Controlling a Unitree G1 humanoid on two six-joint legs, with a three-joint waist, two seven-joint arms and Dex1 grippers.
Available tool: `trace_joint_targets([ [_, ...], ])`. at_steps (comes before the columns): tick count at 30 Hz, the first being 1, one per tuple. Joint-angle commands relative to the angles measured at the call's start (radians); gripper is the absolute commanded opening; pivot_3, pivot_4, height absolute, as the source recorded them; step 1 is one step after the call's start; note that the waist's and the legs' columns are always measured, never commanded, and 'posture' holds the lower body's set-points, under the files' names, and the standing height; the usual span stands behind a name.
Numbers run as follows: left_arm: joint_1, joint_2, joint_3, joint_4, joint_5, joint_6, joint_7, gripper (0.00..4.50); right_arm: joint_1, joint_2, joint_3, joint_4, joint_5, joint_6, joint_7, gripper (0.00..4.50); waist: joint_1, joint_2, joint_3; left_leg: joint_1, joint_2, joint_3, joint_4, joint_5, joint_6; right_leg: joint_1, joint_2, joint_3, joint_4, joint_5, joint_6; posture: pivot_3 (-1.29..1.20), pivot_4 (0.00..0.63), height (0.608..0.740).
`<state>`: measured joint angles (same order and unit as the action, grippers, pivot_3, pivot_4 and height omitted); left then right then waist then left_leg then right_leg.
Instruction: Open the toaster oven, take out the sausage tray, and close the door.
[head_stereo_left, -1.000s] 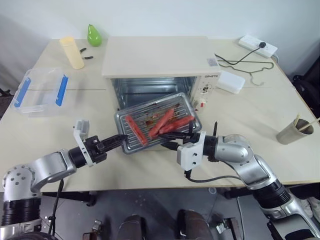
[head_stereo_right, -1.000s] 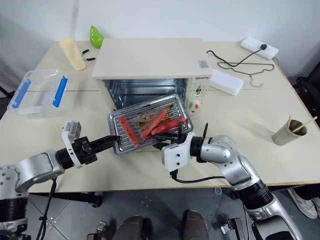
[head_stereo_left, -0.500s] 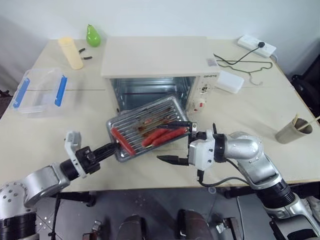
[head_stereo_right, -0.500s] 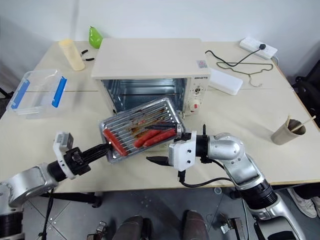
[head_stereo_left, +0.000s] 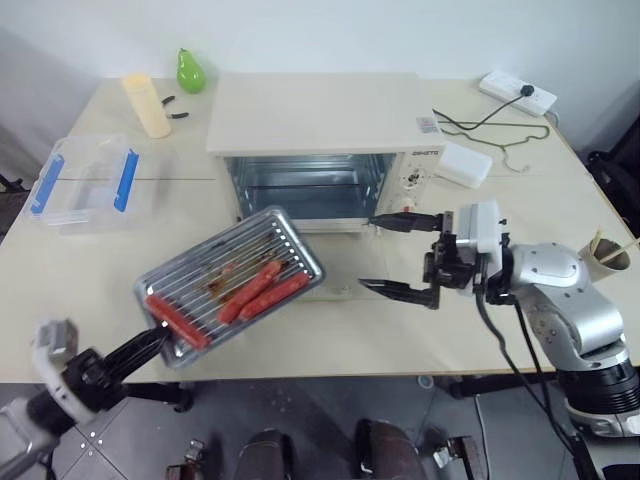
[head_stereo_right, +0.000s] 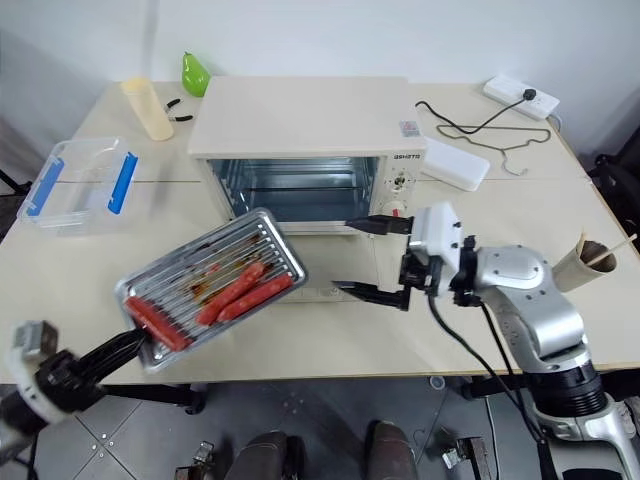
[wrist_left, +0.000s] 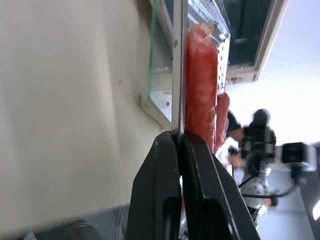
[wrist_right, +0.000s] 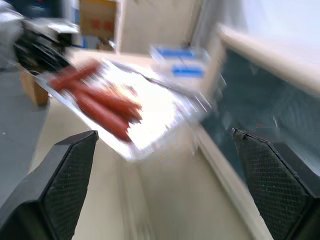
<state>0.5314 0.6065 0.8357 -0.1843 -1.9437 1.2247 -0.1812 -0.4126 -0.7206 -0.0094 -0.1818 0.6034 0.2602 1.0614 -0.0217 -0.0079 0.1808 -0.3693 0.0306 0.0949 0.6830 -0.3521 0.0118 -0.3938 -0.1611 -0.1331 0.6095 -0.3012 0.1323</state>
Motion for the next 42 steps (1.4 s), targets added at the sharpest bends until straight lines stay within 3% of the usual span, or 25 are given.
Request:
trace_joint_targets([
  [1,0.094,-0.055,0.049,-0.081,-0.029,-0.058,-0.05,0.0,0.012,-0.011,-0.028,0.036,0.0,0.006,0.04,4.46,-0.001,0.0,0.0,0.0,0.0,0.0,0.0,0.0,0.0,0.0,0.0,0.0,-0.001,0.0,0.0,0.0,0.15,0.74],
  [4,0.166,-0.159,0.062,-0.136,-0.029,-0.131,-0.04,0.0,0.018,-0.014,-0.028,0.101,-0.02,0.016,0.062,3.89,0.001,0.0,0.0,-0.001,0.0,0.002,0.0,0.0,0.001,0.0,0.0,0.0,-0.004,0.0,0.0,0.0,0.15,0.74],
  [9,0.212,-0.294,0.038,-0.243,-0.029,-0.257,-0.003,0.0,0.006,-0.012,-0.022,0.229,-0.088,0.0,0.073,2.16,0.011,0.0,0.0,-0.001,0.001,0.003,0.001,0.0,0.001,0.001,0.0,0.001,-0.007,0.0,-0.001,0.0,0.15,0.74],
  [15,0.137,-0.509,0.02,-0.32,-0.029,-0.471,0.219,0.0,-0.01,0.015,0.01,0.39,-0.183,-0.059,0.095,0.14,0.02,0.0,0.0,-0.001,0.0,0.004,0.002,-0.001,0.003,0.001,-0.002,0.002,-0.008,0.0,-0.001,0.0,0.15,0.74],
  [16,0.119,-0.54,0.021,-0.331,-0.029,-0.504,0.261,0.0,-0.018,0.021,0.017,0.402,-0.191,-0.056,0.101,0.03,0.02,0.0,0.0,-0.001,0.0,0.004,0.002,0.0,0.003,0.001,-0.002,0.002,-0.008,0.0,-0.001,0.0,0.15,0.74],
  [23,0.115,-0.6,-0.06,-0.42,-0.029,-0.594,0.362,0.0,-0.064,0.064,0.062,0.461,-0.222,-0.057,0.165,0.03,0.019,0.0,0.0,-0.001,0.0,0.004,0.003,0.0,0.003,0.002,0.0,0.002,-0.007,0.0,0.0,0.0,0.15,0.74],
  [31,0.093,-0.583,-0.112,-0.474,-0.029,-0.667,0.418,0.0,-0.102,0.121,0.016,0.348,-0.059,0.113,0.246,0.03,0.019,0.0,0.0,-0.001,0.0,0.004,0.004,0.0,0.003,0.002,0.0,0.002,-0.007,0.0,0.0,0.0,0.15,0.74],
  [38,0.117,-0.568,-0.156,-0.513,-0.029,-0.699,0.408,0.0,-0.178,0.127,-0.097,0.286,0.075,0.259,0.177,0.03,0.021,0.0,0.0,-0.002,0.001,0.003,0.004,-0.001,0.003,0.002,0.0,0.002,-0.008,0.0,-0.001,0.0,0.15,0.74],
  [42,0.15,-0.542,-0.181,-0.522,-0.029,-0.695,0.38,0.0,-0.349,0.218,-0.201,0.363,0.127,0.297,-0.03,0.03,0.016,0.001,0.0,-0.002,0.0,0.004,0.004,-0.001,0.003,0.002,0.0,0.002,-0.007,0.0,-0.001,0.0,0.15,0.74],
])
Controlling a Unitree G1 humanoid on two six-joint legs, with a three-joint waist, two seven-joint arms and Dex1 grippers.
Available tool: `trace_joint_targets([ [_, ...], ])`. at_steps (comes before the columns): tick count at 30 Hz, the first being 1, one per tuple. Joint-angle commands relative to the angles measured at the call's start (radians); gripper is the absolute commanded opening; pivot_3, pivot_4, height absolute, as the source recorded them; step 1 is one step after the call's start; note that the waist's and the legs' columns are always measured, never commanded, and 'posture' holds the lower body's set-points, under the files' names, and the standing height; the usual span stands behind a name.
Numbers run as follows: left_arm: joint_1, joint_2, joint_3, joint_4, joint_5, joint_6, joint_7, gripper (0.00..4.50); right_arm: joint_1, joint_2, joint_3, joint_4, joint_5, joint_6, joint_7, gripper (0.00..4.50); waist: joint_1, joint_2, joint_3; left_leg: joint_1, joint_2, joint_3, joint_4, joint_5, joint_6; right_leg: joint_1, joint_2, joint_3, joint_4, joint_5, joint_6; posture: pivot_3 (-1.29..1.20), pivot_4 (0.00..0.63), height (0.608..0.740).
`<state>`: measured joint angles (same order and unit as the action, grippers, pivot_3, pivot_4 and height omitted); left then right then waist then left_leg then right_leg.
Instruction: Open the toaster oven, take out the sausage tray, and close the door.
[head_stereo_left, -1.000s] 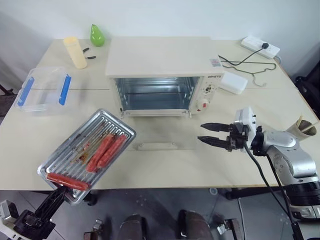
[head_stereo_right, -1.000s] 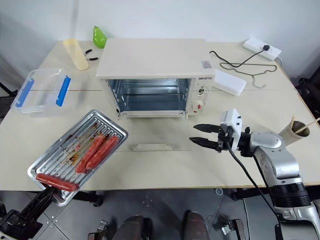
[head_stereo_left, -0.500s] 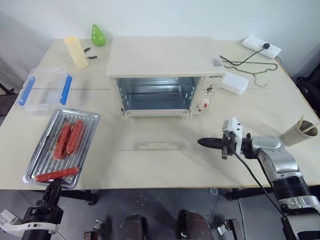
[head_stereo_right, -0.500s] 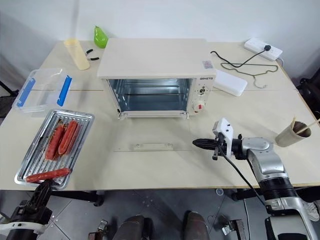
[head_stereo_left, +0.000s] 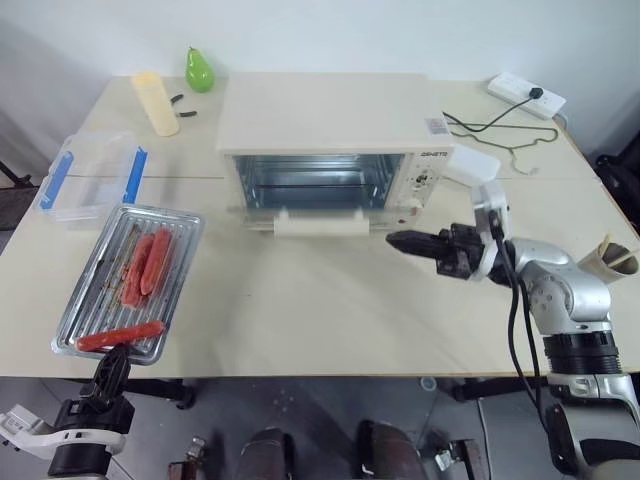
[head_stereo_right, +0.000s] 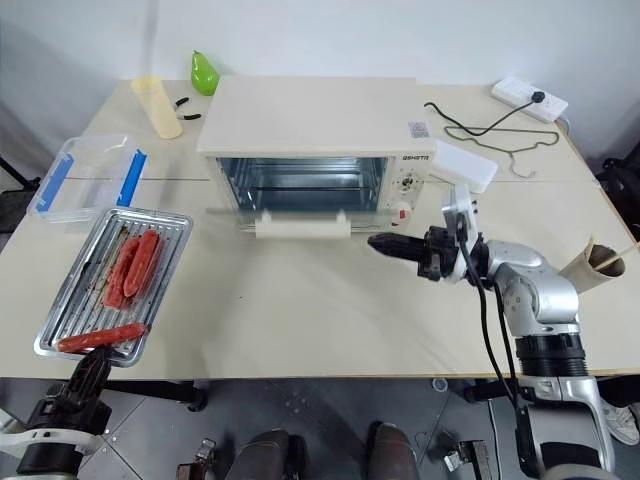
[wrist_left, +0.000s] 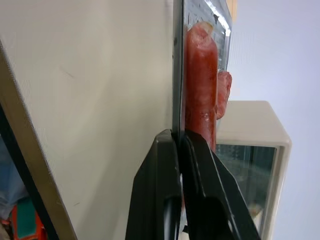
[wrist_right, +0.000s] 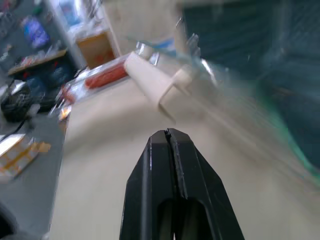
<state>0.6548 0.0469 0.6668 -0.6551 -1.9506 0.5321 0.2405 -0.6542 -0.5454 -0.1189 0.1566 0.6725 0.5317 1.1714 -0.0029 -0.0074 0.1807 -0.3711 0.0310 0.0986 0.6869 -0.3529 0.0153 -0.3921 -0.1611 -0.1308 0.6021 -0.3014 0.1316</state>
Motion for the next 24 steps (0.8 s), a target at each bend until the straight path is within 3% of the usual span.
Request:
trace_joint_targets([
  [1,0.031,0.02,-0.019,-0.055,-0.022,-0.008,-0.043,0.0,-0.132,0.058,-0.107,0.04,0.065,0.042,-0.179,0.03,-0.005,0.0,0.0,0.0,0.0,0.001,0.0,0.0,0.0,0.0,0.0,0.0,0.0,0.0,0.0,0.0,0.15,0.74],
  [3,0.053,0.032,-0.046,-0.065,-0.022,-0.006,-0.052,0.0,-0.146,0.071,-0.122,0.039,0.076,0.056,-0.2,0.03,-0.002,0.0,0.0,0.0,0.0,0.0,0.0,0.0,0.0,-0.001,0.0,0.0,0.001,0.0,0.0,0.0,0.15,0.74],
  [7,0.091,0.059,-0.095,-0.083,-0.022,-0.011,-0.059,0.0,-0.096,0.021,-0.086,-0.023,0.039,0.024,-0.124,0.9,0.007,-0.001,0.0,-0.002,0.0,-0.004,-0.001,-0.001,0.0,0.0,0.002,0.002,0.0,0.0,0.0,0.0,0.15,0.74],
  [12,0.159,0.131,-0.155,-0.121,-0.022,-0.024,-0.091,0.0,0.02,-0.066,-0.028,-0.15,-0.022,-0.058,-0.019,2.64,0.003,0.0,0.0,-0.004,-0.002,-0.001,0.001,-0.004,0.004,0.0,0.001,0.005,-0.006,0.0,0.0,0.0,0.15,0.74],
  [17,0.225,0.264,-0.16,-0.131,-0.022,-0.021,-0.162,0.0,0.177,-0.154,-0.018,-0.271,-0.079,-0.192,0.096,4.33,0.001,0.0,0.0,-0.003,0.0,0.001,0.004,-0.006,0.002,0.001,0.009,0.009,-0.008,0.001,0.002,0.0,0.15,0.74],
  [24,0.242,0.532,-0.134,-0.034,-0.022,0.125,-0.305,0.0,0.31,-0.203,-0.083,-0.265,-0.055,-0.245,0.147,4.47,0.001,0.001,0.0,0.001,0.002,0.004,0.004,-0.006,0.001,0.0,0.011,0.013,-0.007,-0.002,-0.003,0.0,0.15,0.74],
])
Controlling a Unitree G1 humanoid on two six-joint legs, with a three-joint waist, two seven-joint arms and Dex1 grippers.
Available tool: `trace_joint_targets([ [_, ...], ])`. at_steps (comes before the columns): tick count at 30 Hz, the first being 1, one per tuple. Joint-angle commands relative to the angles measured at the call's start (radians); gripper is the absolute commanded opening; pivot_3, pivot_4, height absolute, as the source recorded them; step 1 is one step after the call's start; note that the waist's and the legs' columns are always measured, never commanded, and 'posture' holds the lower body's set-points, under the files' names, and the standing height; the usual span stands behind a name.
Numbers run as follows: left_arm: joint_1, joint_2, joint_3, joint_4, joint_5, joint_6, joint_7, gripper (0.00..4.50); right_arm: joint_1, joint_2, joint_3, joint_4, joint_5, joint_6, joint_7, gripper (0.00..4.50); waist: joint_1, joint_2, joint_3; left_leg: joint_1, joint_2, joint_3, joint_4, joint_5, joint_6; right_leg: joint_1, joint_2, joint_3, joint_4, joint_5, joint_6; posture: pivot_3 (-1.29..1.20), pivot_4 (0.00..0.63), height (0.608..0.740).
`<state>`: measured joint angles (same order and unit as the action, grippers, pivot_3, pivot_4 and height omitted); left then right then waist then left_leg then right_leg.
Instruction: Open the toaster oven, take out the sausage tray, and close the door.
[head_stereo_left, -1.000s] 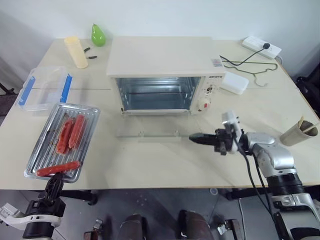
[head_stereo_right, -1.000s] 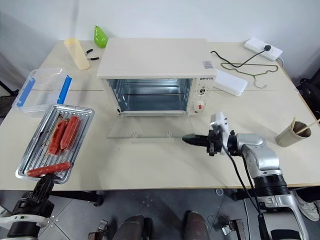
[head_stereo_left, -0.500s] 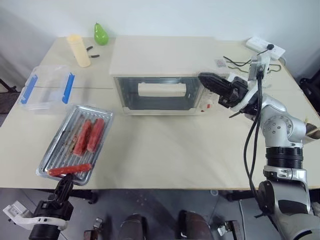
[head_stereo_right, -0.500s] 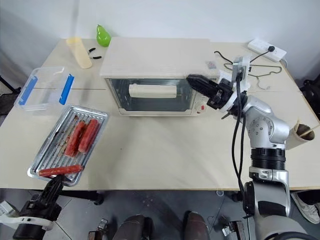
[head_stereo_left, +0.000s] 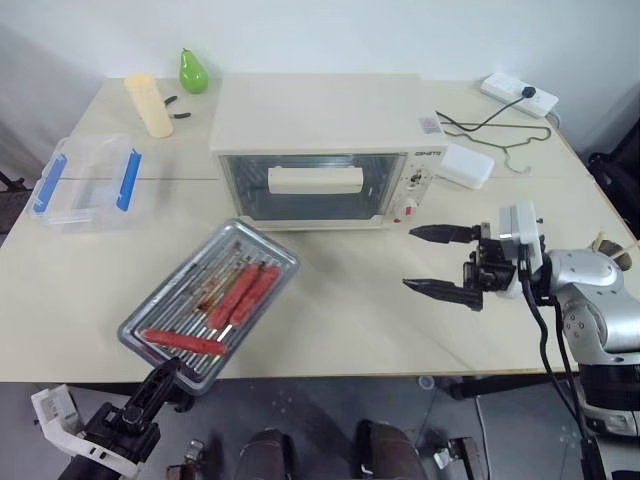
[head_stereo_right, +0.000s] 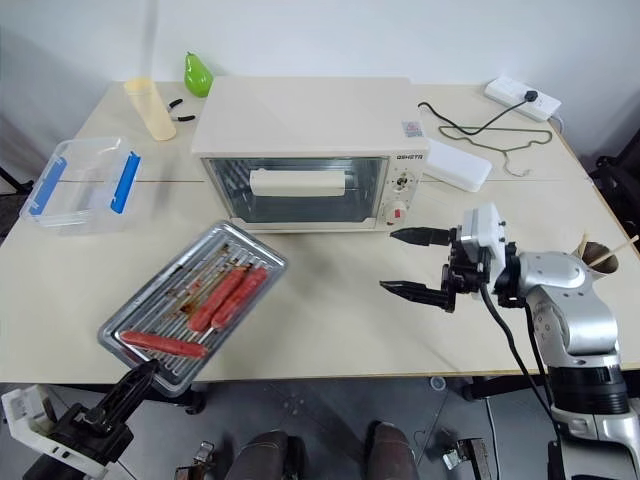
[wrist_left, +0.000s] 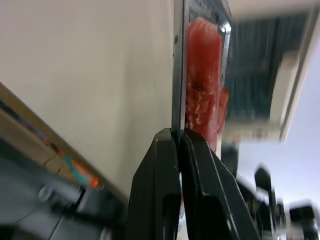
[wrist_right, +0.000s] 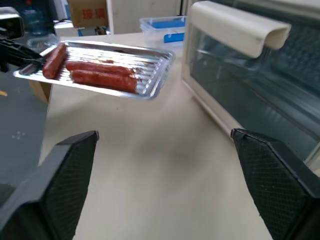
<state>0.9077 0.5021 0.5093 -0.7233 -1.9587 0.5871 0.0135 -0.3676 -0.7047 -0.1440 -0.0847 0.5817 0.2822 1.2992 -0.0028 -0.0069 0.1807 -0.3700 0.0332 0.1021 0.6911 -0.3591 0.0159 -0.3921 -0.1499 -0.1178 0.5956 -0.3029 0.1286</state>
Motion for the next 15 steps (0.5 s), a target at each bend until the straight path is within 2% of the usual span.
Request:
trace_joint_targets([
  [1,-0.04,0.121,0.025,0.067,-0.013,0.106,-0.094,0.0,0.042,-0.058,-0.068,-0.025,0.04,0.011,0.026,4.47,0.003,0.001,0.0,0.0,0.0,0.0,0.0,0.0,0.0,0.0,0.0,0.001,0.0,0.0,0.0,0.0,0.15,0.74],
  [7,-0.283,0.283,0.001,0.283,-0.013,0.343,-0.16,0.0,0.17,-0.089,-0.12,-0.106,0.048,-0.013,0.014,4.47,0.006,0.003,0.0,0.0,-0.001,0.0,0.0,0.0,0.0,0.0,0.0,0.002,0.006,-0.001,-0.002,0.0,0.15,0.74],
  [15,-0.767,0.377,-0.17,0.611,-0.013,0.63,-0.123,0.0,0.357,-0.101,-0.224,-0.233,0.049,-0.001,-0.051,4.47,0.004,0.004,0.0,0.001,-0.001,0.001,0.0,0.0,-0.001,-0.002,0.001,0.004,0.01,0.0,0.0,0.0,0.15,0.74],
])
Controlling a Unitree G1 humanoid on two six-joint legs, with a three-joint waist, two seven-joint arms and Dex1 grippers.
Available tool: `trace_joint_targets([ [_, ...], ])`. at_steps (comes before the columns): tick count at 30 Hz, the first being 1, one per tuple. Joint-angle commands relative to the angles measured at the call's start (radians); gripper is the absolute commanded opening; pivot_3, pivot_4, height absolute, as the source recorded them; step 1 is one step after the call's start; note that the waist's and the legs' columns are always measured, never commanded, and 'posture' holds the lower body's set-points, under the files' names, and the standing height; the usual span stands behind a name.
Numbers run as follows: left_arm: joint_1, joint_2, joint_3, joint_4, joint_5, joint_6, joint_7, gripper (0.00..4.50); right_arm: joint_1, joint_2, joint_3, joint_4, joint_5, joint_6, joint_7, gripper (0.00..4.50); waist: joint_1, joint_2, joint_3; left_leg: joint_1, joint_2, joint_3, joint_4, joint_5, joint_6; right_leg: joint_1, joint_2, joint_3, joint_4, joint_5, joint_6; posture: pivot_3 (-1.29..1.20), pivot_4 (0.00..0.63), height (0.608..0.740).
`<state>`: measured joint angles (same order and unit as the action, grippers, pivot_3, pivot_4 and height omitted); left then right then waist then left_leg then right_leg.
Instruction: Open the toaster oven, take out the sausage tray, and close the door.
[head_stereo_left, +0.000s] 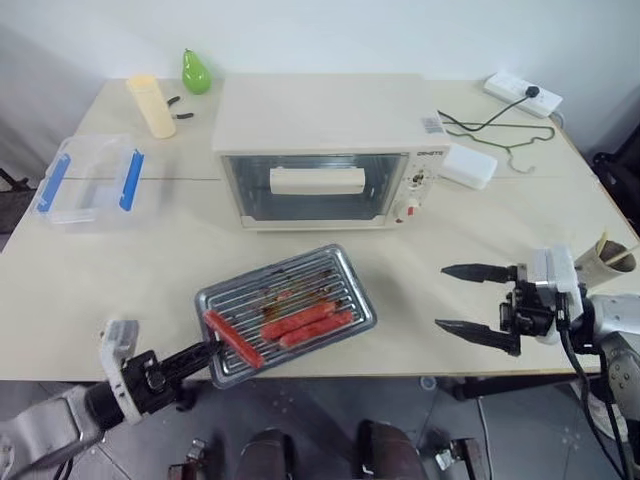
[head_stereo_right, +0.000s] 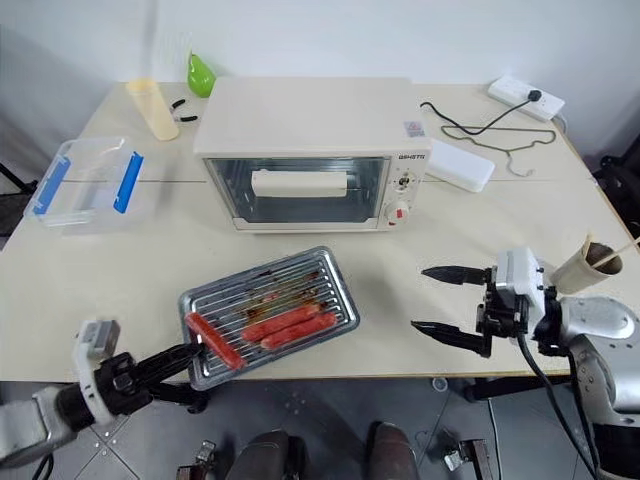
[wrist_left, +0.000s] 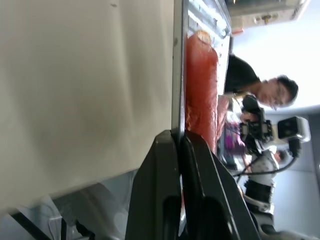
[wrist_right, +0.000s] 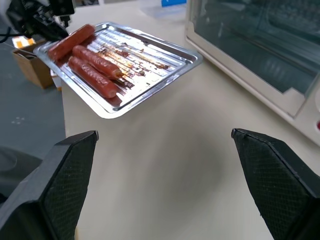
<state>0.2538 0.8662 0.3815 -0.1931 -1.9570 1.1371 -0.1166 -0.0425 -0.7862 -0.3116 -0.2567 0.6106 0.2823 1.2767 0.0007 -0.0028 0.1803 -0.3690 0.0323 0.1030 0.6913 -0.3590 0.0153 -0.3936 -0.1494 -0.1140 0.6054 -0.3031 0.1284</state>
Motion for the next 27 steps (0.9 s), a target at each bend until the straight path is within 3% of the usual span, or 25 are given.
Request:
trace_joint_targets([
  [1,-0.169,0.021,-0.066,0.117,-0.015,0.109,0.012,0.0,0.055,-0.018,-0.069,-0.079,0.024,0.004,-0.04,4.47,0.002,0.0,0.0,0.0,0.0,0.0,0.0,0.0,0.0,0.0,0.0,0.0,0.0,0.0,0.0,0.0,0.15,0.74],
  [8,-0.538,0.021,-0.268,0.343,-0.015,0.257,0.106,0.0,0.237,0.005,-0.153,-0.212,0.049,0.027,-0.107,4.47,0.013,0.0,0.0,0.001,-0.001,-0.001,0.0,0.0,-0.001,-0.001,0.0,0.002,0.002,0.001,0.002,0.0,0.15,0.74],
  [11,-0.691,-0.025,-0.359,0.453,-0.015,0.266,0.225,0.0,0.301,0.02,-0.17,-0.265,0.058,0.025,-0.134,4.47,0.021,-0.001,0.0,0.001,-0.001,0.0,0.0,0.001,-0.002,-0.001,0.0,0.002,0.002,0.002,0.003,0.0,0.15,0.74],
  [18,-0.85,-0.122,-0.436,0.566,-0.015,0.307,0.333,0.0,0.366,0.033,-0.19,-0.331,0.083,0.026,-0.187,4.47,0.026,-0.002,0.0,0.001,-0.001,0.0,0.001,0.001,-0.003,-0.001,0.001,0.003,0.003,0.003,0.005,0.0,0.15,0.74],
  [25,-0.882,-0.186,-0.452,0.535,-0.015,0.243,0.467,0.0,0.391,0.047,-0.187,-0.355,0.104,0.037,-0.238,4.47,0.025,-0.003,0.0,0.0,-0.002,-0.002,0.002,0.002,-0.003,0.0,0.0,0.004,0.003,0.003,0.005,0.0,0.15,0.74],
  [27,-0.88,-0.191,-0.444,0.523,-0.015,0.221,0.503,0.55,0.386,0.047,-0.179,-0.355,0.101,0.036,-0.244,4.5,0.027,-0.003,0.0,0.0,-0.001,-0.002,0.003,0.002,-0.003,0.0,0.001,0.005,0.004,0.003,0.005,0.0,0.15,0.74],
])
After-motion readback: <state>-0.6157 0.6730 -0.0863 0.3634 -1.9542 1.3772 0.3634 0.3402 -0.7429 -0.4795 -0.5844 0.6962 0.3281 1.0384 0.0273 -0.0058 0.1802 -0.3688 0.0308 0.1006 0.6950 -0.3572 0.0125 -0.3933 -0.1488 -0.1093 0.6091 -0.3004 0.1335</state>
